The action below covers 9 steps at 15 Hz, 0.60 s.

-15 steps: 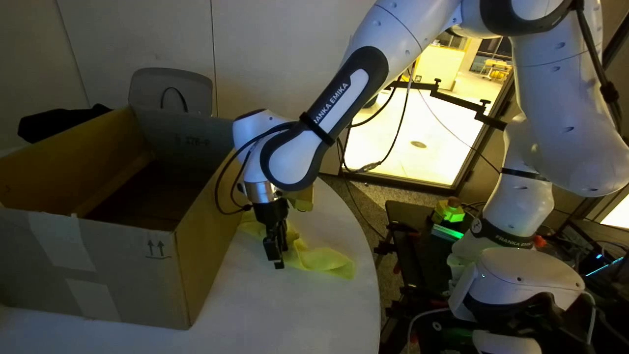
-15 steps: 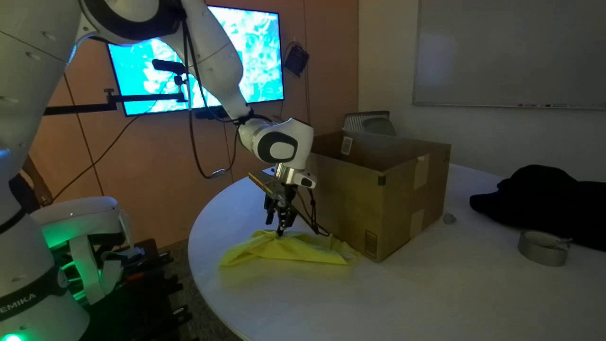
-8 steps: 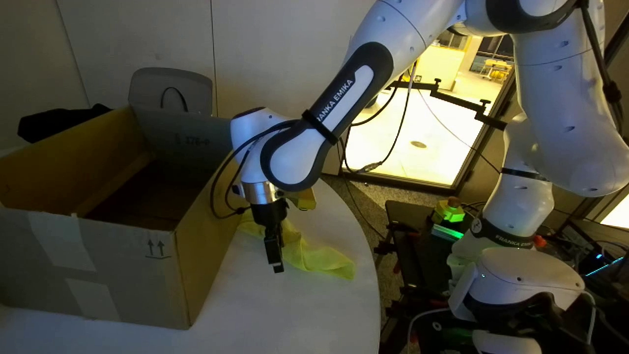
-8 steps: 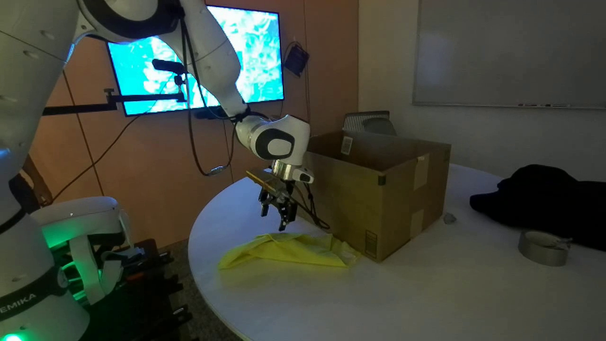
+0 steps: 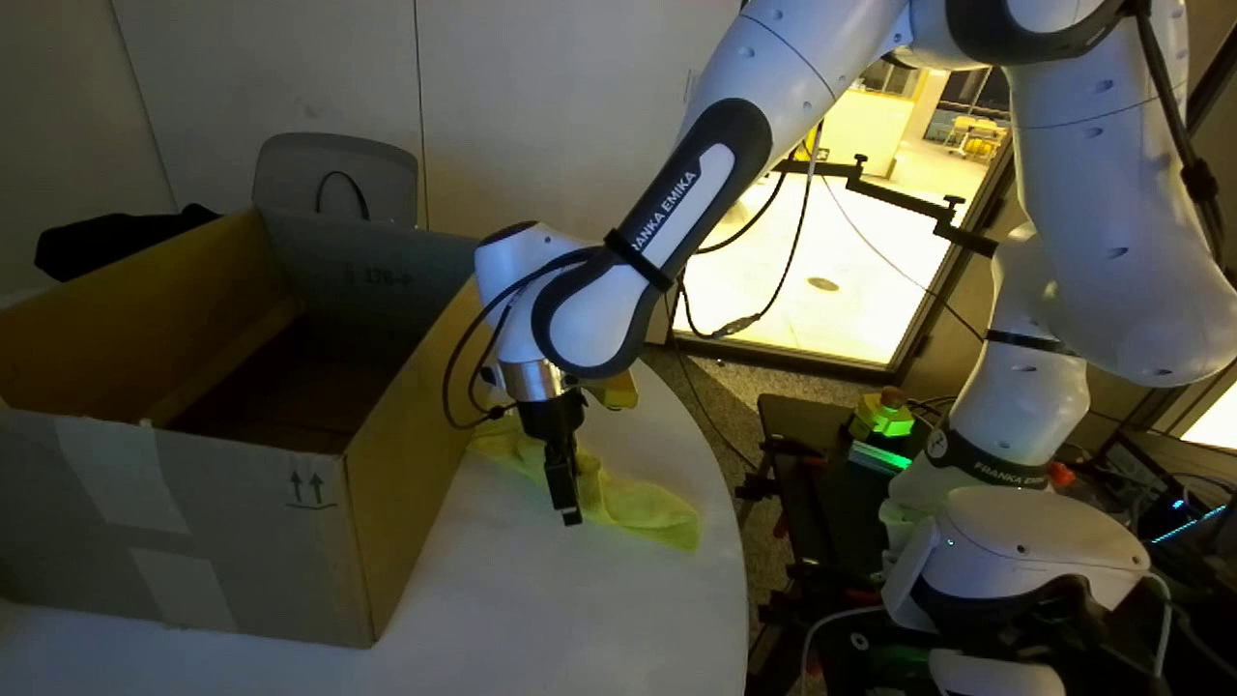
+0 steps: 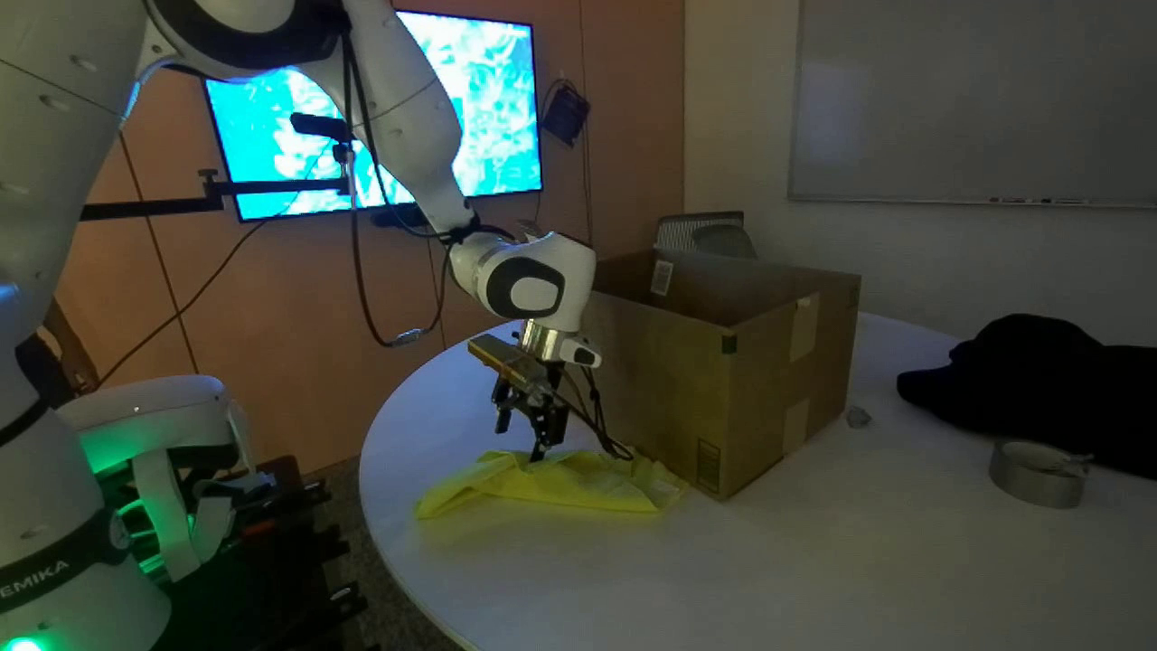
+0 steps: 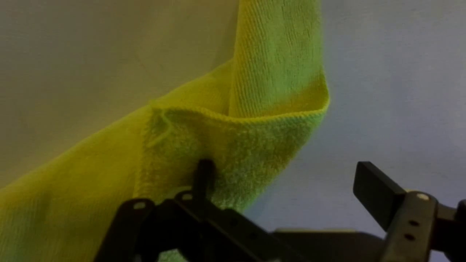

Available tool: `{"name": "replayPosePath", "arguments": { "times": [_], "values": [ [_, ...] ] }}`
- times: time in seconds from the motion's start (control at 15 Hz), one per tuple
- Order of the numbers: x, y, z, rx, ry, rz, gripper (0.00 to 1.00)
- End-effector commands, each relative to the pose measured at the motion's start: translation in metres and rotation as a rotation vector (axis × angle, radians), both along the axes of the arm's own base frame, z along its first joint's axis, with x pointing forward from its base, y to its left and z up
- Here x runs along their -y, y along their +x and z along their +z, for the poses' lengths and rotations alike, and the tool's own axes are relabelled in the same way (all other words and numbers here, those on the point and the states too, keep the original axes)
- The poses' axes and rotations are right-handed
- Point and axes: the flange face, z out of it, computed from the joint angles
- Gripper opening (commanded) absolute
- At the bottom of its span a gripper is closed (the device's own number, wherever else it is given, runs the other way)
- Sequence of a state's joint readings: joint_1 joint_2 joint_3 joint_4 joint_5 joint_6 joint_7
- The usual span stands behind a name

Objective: Put the marker on the cloth, then fold the cloth and put it in the box

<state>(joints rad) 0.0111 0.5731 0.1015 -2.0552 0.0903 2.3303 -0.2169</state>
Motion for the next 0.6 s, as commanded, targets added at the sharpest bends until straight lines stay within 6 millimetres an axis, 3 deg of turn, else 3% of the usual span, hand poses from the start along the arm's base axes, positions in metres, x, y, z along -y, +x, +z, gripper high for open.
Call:
{"name": "replayPosePath", "arguments": {
  "times": [0.0,0.27,0.53],
  "values": [
    [0.012,-0.011,0.007,0.022,-0.048,0.002,1.00],
    [0.019,-0.018,0.006,0.017,-0.068,0.000,1.00],
    [-0.002,-0.023,0.011,0.022,-0.033,0.041,1.00]
  ]
}}
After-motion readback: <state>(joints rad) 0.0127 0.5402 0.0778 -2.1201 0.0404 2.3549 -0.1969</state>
